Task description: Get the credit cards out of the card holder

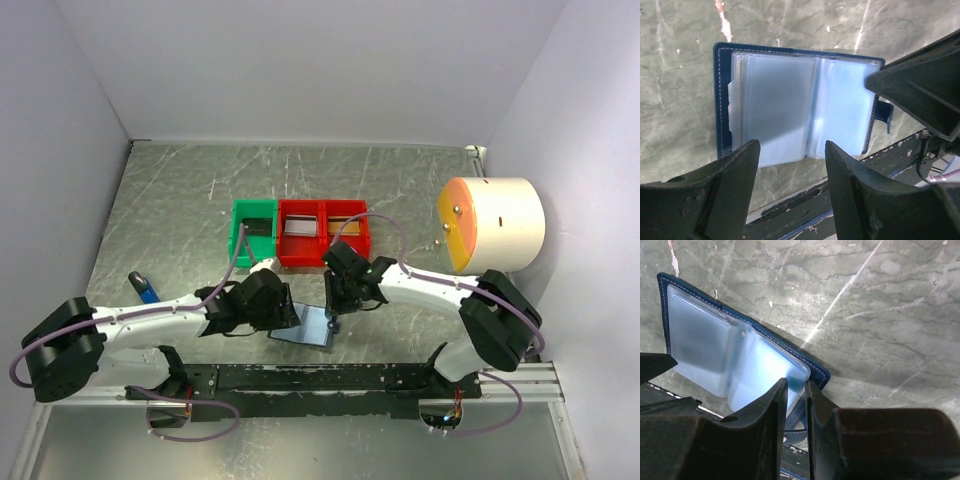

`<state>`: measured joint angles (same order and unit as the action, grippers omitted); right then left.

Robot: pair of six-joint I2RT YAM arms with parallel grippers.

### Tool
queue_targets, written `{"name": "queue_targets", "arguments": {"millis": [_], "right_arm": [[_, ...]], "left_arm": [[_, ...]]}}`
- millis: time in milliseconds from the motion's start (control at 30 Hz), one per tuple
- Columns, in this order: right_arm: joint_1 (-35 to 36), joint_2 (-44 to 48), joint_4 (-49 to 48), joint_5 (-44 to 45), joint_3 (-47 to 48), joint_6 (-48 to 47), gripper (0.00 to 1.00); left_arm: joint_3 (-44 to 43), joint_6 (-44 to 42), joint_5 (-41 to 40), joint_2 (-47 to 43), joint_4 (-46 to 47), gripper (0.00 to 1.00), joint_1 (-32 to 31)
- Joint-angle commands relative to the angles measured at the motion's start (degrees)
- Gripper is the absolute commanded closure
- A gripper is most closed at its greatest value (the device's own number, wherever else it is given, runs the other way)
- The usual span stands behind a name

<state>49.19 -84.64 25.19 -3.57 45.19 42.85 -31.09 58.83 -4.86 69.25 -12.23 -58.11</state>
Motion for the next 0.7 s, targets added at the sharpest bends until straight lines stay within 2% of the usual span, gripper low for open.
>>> {"name": "queue_targets", "arguments": {"millis": [0, 300, 667], "right_arm": [[0.3, -0.6, -1.5, -0.1, -0.8, 0.5, 0.78], [0.3, -0.7, -2.2, -0.3, -1.5, 0.7, 0.78], [0.3, -1.2, -2.4, -0.6, -1.2, 0.7, 0.78]], "left_arm": [[-0.4, 1.1, -1.1, 0.8, -2.5, 0.34, 0.3], [-0.8, 1.4, -2.5, -1.5, -5.0, 0.31, 0.3], [-0.3, 0.1, 1.3, 2.4, 0.2, 0.35, 0.3]]}}
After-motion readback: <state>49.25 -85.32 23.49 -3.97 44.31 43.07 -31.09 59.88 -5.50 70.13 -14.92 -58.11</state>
